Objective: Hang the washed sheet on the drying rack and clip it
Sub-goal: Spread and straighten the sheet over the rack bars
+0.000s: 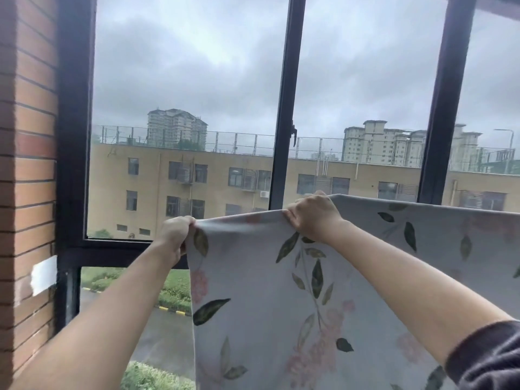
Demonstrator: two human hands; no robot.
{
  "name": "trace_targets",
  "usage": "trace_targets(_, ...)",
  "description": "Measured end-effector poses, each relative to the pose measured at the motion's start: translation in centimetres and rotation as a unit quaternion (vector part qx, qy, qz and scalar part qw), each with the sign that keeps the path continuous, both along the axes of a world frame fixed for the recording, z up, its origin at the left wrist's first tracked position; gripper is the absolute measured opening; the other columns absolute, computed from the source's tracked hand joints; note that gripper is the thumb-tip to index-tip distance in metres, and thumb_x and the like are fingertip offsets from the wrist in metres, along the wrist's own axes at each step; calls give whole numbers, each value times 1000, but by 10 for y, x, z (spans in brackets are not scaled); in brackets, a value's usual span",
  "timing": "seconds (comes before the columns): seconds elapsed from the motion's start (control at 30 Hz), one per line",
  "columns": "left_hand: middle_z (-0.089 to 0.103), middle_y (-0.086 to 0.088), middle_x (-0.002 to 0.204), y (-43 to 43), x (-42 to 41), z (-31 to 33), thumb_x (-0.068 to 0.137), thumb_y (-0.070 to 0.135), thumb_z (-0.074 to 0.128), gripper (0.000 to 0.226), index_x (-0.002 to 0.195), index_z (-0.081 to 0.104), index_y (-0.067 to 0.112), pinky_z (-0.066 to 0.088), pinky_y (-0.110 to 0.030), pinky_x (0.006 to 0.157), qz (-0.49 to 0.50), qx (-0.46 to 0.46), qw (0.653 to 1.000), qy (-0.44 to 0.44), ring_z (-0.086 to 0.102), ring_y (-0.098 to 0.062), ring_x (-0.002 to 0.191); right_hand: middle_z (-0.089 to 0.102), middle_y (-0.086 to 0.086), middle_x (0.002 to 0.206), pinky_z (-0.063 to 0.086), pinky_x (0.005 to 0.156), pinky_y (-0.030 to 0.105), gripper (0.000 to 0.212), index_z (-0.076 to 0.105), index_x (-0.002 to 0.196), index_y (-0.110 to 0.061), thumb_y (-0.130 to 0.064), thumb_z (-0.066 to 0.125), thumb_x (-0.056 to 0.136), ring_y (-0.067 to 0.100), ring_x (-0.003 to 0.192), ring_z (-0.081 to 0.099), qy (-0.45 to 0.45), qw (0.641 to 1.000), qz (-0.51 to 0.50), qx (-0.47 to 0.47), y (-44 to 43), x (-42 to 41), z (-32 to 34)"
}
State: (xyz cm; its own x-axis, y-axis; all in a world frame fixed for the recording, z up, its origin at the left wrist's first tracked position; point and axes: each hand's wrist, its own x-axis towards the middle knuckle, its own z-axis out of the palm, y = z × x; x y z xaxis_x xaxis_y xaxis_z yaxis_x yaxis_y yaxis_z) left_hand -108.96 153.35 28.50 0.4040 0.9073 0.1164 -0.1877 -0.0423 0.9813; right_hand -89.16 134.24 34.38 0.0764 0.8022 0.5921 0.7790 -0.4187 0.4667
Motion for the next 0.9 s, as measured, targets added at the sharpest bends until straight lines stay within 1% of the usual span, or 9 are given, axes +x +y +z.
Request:
trace_targets(0.17,58,-12,83,4,-6,-11,92,15,50,13,92,61,7,44,-29,63,1,-6,1000,24,53,-26,82,70,-3,82,34,83,34,44,69,81,-22,-34,32,101,22,86,60,-89,995,5,-48,8,-7,-13)
trace_targets(0.27,57,-12,75,0,-10,-19,93,15,48,14,87,59,8,43,-29,59,1,-2,999,44,52,-25,71,61,-8,51,37,69,31,31,63,56,-23,-32,61,86,17,56,59,-132,987,-42,-86,13,-5,-28)
trace_targets(0.33,55,-12,71,-2,-13,-25,93,13,47,14,84,58,8,40,-28,57,2,-6,999,46,50,-23,64,54,-8,40,39,65,30,34,57,46,-23,-29,70,76,16,43,54,-139,984,-60,-97,17,-1,-39)
trace_targets(0.43,53,-11,69,-2,-20,-32,93,12,46,16,81,56,9,40,-27,55,7,-14,999,35,49,-22,63,53,-5,37,41,64,31,35,55,42,-22,-28,74,71,16,37,52,-135,986,-32,-95,17,-8,-50)
trace_targets(0.47,52,-11,68,0,-23,-32,93,13,46,17,79,56,9,39,-28,55,11,-12,1000,22,49,-22,63,58,-3,43,41,67,33,32,58,48,-22,-28,69,78,18,41,56,-129,987,-11,-99,16,-12,-49)
trace_targets(0.57,52,-7,65,11,-41,-16,95,17,48,23,73,54,15,37,-28,53,33,19,998,-57,49,-20,62,70,6,79,40,82,38,33,60,83,-18,-31,35,100,28,72,65,-24,996,67,-49,20,-22,-35)
trace_targets(0.63,53,-4,63,18,-56,5,93,16,52,25,68,54,17,37,-29,52,55,47,991,-109,49,-18,60,69,7,91,43,82,37,34,56,94,-17,-38,31,100,29,82,64,47,994,99,29,19,-25,-13)
trace_targets(0.73,55,-1,60,19,-67,34,92,14,55,24,69,55,19,39,-27,53,59,82,985,-139,49,-15,59,68,4,91,42,81,35,32,57,103,-21,-43,33,99,26,84,63,118,988,76,57,6,-16,20)
trace_targets(0.9,56,-3,69,20,-64,57,90,11,58,19,73,58,18,44,-26,58,76,63,984,-147,53,-17,65,63,3,90,49,82,39,39,60,94,-21,-49,32,98,26,91,59,263,964,9,-40,-16,12,44)
